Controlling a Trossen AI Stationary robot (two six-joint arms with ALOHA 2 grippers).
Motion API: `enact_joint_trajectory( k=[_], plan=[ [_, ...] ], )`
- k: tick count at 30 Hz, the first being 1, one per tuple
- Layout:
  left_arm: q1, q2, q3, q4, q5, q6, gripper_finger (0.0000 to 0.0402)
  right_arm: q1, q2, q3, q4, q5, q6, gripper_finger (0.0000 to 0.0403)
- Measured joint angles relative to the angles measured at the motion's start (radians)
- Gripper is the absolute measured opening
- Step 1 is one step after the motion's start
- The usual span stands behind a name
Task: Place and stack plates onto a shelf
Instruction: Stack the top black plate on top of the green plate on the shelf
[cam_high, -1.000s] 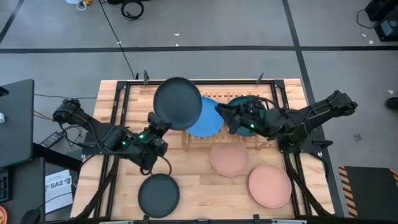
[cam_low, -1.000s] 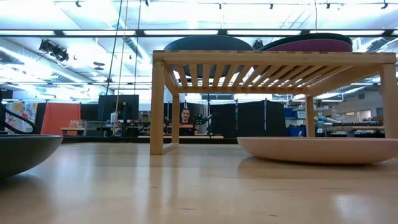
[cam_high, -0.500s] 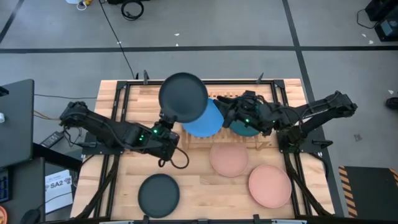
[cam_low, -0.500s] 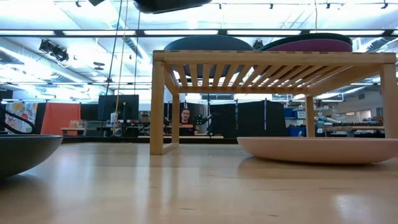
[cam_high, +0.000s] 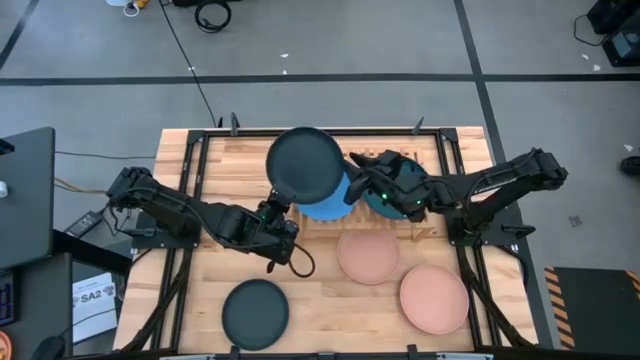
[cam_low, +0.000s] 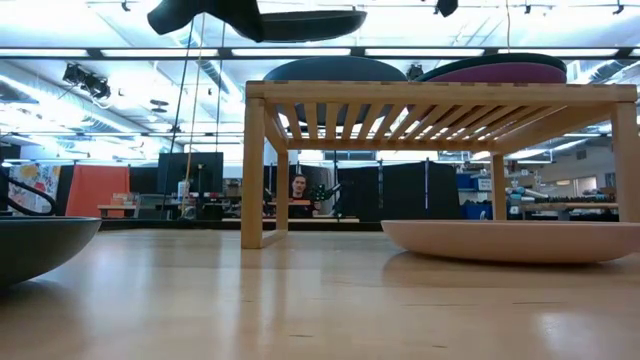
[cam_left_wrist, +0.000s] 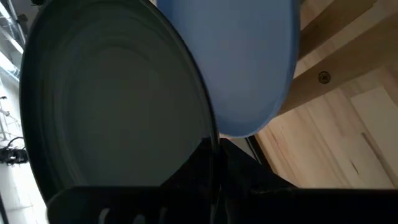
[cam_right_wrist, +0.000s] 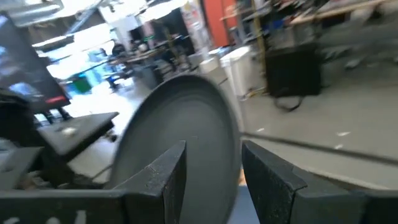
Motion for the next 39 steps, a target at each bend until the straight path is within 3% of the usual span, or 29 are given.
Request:
enact_joint_trajectory(
  k=[3, 12, 27, 31, 39],
  plan=[
    [0.000, -0.001, 0.000, 0.001, 0.001, 0.000, 0.0019, 0.000, 0.003, 0.000, -0.002, 0.044, -0.039, 0.0160],
    [-0.001, -0.002, 0.000, 0.002, -0.005, -0.003, 0.0021, -0.014, 0.022, 0.000, -0.012, 0.043, -0.044, 0.0160],
    [-0.001, -0.002, 0.000, 0.010, -0.005, 0.000, 0.0022, -0.053, 0.085, 0.000, -0.014, -0.035, -0.013, 0.0156],
    [-0.001, -0.002, 0.000, 0.010, -0.005, 0.000, 0.0022, -0.062, 0.085, 0.000, -0.018, -0.043, -0.012, 0.0132],
    [-0.001, -0.003, 0.000, 0.012, -0.006, 0.003, 0.0023, -0.079, 0.085, 0.000, -0.016, -0.066, -0.003, 0.0046]
  ],
)
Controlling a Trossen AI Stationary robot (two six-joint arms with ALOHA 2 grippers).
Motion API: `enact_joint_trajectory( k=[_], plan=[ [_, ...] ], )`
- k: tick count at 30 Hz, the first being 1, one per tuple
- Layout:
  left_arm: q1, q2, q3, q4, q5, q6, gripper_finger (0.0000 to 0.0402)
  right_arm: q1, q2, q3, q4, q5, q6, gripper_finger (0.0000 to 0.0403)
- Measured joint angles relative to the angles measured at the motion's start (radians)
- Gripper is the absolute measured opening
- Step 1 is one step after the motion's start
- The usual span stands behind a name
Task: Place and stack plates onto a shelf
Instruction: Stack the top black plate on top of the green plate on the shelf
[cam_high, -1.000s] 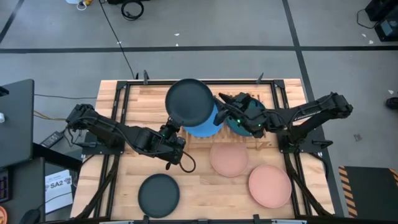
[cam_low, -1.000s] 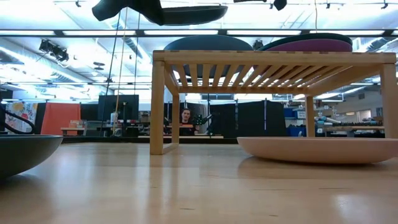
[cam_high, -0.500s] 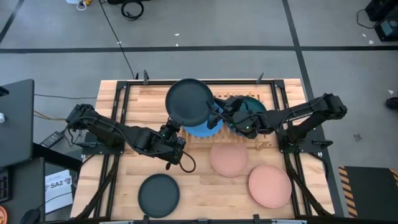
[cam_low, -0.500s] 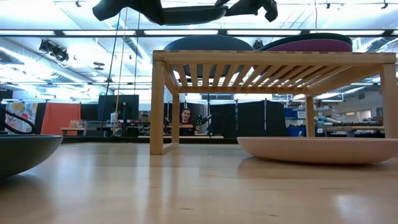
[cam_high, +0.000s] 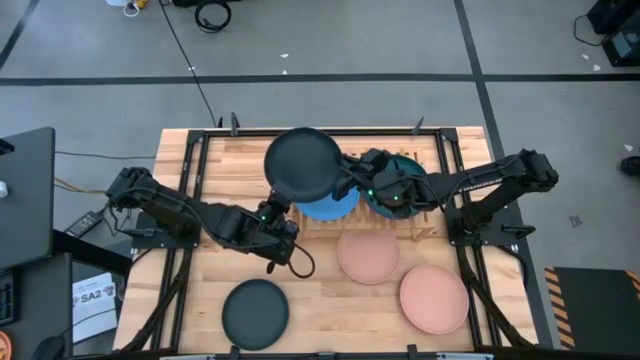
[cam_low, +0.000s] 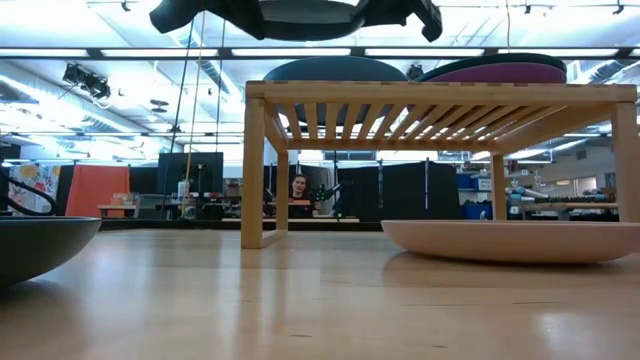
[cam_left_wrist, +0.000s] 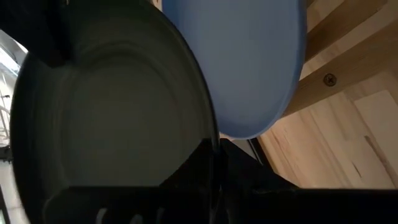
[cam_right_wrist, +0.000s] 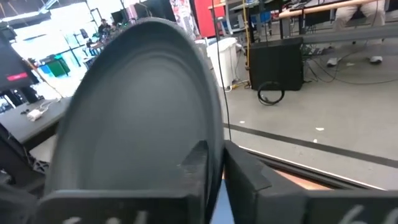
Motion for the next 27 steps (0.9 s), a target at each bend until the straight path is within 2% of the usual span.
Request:
enact_joint_trajectory(
  k=[4, 9, 17, 27],
  plan=[
    [-0.001, 0.000, 0.000, 0.006, 0.003, 0.001, 0.0023, -0.006, 0.000, 0.001, 0.004, -0.001, 0.001, 0.0017],
    [0.000, 0.000, 0.000, 0.027, 0.005, -0.003, 0.0035, -0.016, 0.000, 0.001, 0.002, -0.006, -0.001, 0.0017],
    [0.000, -0.001, 0.000, 0.072, 0.069, -0.049, 0.0095, -0.025, -0.002, 0.000, -0.005, -0.013, -0.022, 0.0017],
    [0.001, -0.002, 0.001, 0.095, 0.072, -0.074, 0.0157, -0.062, -0.070, -0.001, -0.039, -0.013, -0.025, 0.0017]
  ],
)
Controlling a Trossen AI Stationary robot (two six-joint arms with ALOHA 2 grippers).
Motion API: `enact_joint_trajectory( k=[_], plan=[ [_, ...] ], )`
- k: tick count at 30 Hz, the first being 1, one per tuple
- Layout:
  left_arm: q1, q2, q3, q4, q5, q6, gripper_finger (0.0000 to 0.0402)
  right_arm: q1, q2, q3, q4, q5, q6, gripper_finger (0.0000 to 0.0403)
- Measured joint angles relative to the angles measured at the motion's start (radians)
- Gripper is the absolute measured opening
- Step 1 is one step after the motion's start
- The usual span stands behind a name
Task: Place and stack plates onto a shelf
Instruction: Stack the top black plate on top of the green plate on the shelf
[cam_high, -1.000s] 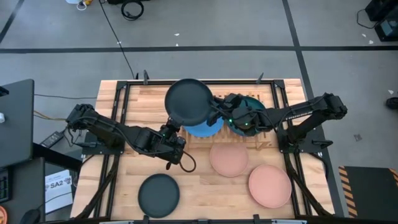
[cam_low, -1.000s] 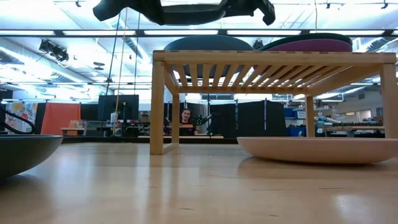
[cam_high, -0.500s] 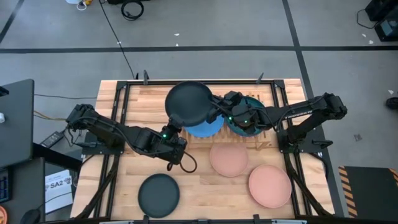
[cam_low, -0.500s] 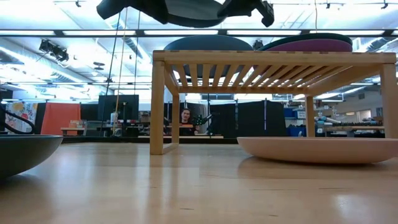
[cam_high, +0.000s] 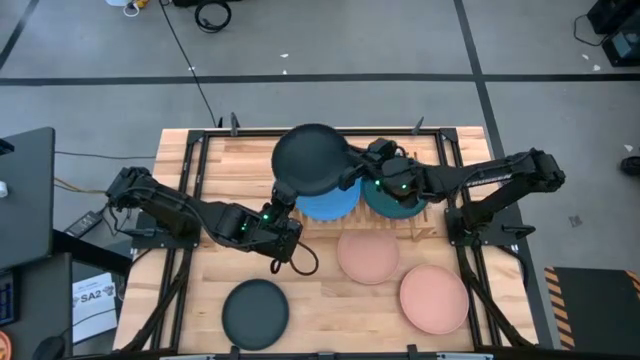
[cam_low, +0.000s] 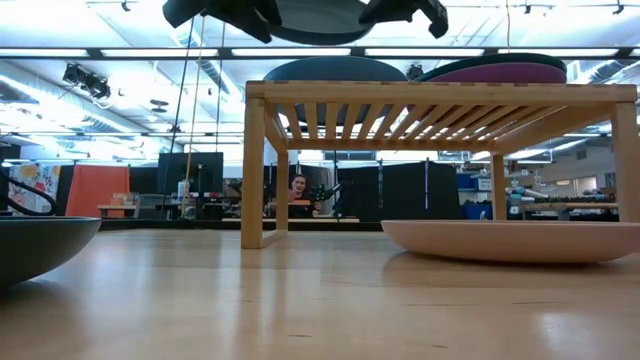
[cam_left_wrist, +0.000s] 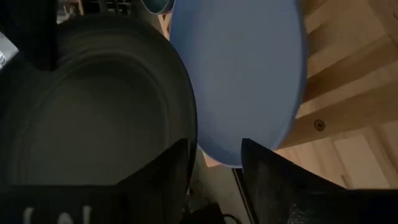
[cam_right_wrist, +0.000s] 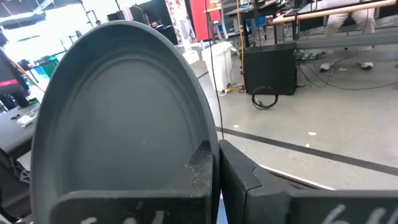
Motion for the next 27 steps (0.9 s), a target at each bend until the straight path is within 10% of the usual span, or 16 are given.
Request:
enact_joint_trajectory(
  k=[16, 27],
  plan=[
    [-0.001, 0.000, 0.000, 0.133, 0.011, -0.022, 0.0165, -0.054, -0.200, 0.000, -0.290, 0.038, 0.055, 0.0016],
    [-0.001, 0.000, 0.000, 0.131, 0.130, -0.099, 0.0165, -0.053, -0.430, 0.001, -0.727, -0.278, 0.432, 0.0016]
  ],
)
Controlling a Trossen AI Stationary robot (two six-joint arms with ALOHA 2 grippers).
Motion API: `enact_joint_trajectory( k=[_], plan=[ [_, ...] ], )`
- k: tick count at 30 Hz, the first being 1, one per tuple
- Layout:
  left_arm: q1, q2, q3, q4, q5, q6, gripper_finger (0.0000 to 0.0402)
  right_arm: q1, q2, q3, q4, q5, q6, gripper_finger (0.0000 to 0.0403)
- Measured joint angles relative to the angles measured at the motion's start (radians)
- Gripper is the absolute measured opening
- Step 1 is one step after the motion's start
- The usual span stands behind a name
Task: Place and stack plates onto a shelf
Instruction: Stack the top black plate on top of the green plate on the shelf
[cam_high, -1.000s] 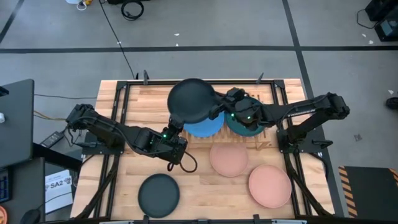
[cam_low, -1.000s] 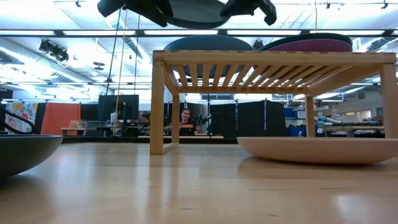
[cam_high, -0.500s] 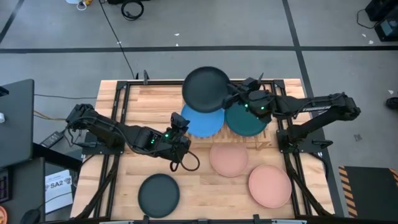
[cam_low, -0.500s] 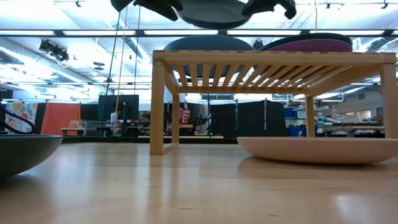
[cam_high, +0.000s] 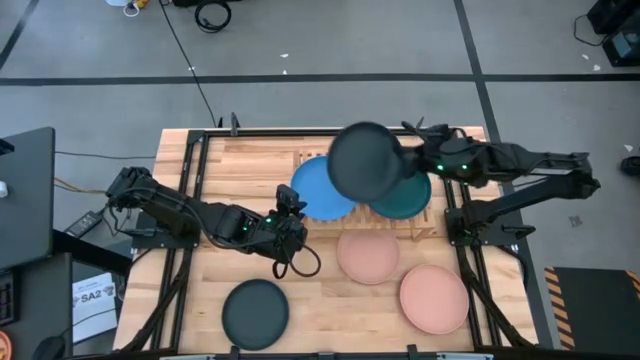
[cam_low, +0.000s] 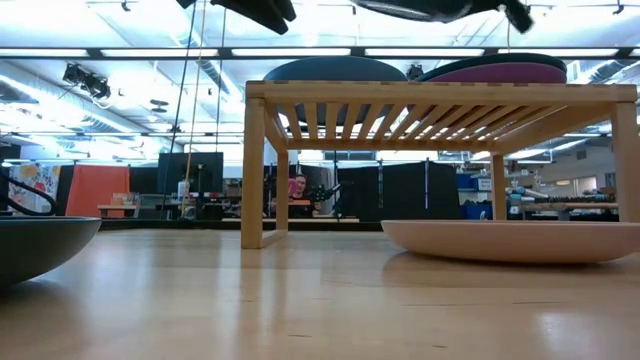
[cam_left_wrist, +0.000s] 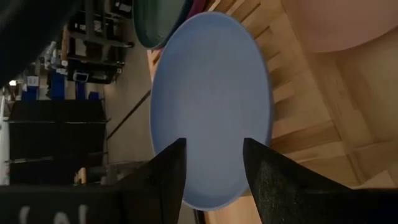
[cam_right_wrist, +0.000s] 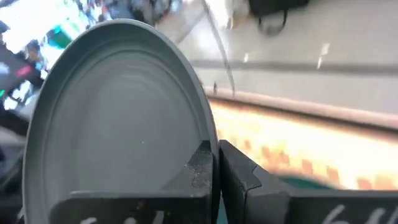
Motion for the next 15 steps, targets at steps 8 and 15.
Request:
enact_joint_trajectory(
  k=[8, 15],
  plan=[
    [0.000, 0.000, 0.000, 0.000, 0.001, 0.000, 0.0165, 0.000, -0.080, 0.000, -0.345, -0.176, 0.226, 0.0016],
    [0.000, 0.000, 0.000, 0.000, 0.001, 0.001, 0.0165, 0.000, -0.101, 0.000, -0.506, -0.233, 0.293, 0.0020]
  ],
)
